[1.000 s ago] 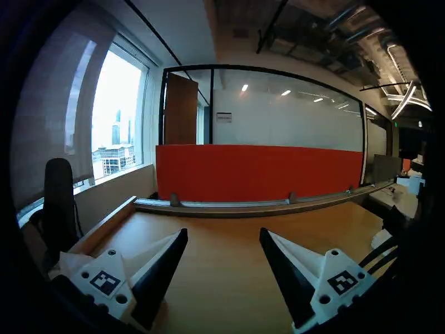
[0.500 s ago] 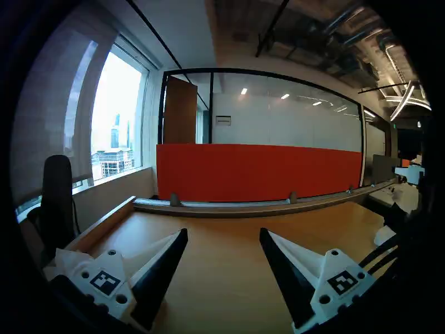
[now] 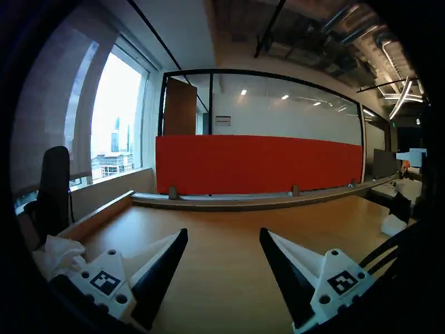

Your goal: Fold towel

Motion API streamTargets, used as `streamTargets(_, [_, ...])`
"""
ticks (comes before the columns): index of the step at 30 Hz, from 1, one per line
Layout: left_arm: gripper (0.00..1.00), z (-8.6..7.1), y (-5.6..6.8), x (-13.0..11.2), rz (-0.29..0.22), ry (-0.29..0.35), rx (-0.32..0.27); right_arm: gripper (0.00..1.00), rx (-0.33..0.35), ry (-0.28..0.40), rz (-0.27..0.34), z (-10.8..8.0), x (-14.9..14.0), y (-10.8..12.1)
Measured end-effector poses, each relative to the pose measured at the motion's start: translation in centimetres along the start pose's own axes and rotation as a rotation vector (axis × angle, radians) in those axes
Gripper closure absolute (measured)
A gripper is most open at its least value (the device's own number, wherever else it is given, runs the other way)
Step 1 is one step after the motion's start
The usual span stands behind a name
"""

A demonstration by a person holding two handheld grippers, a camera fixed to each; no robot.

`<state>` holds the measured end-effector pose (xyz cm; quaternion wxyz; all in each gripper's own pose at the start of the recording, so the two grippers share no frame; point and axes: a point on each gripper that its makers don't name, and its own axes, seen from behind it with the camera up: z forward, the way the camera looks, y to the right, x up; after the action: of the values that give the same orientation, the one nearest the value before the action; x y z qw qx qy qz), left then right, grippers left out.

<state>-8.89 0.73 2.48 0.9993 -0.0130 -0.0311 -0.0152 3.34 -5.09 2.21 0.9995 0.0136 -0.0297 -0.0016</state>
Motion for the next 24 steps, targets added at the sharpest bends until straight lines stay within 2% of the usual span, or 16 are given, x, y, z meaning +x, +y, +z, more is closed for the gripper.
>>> streamTargets(9, [0.04, 0.8, -0.3, -2.8, -0.020, 0.039, 0.011, 0.01, -0.007, -0.007, 0.000, 0.4, -1.5, -0.5])
streamTargets(15, [0.04, 0.5, -0.9, -4.3, -0.042, 0.056, 0.023, 0.01, -0.016, -0.008, 0.001, 0.5, -2.3, -0.8])
streamTargets(24, [0.04, 0.5, -1.7, -6.5, -0.042, 0.065, 0.048, 0.01, -0.007, 0.000, 0.006, 0.4, -3.4, -1.0])
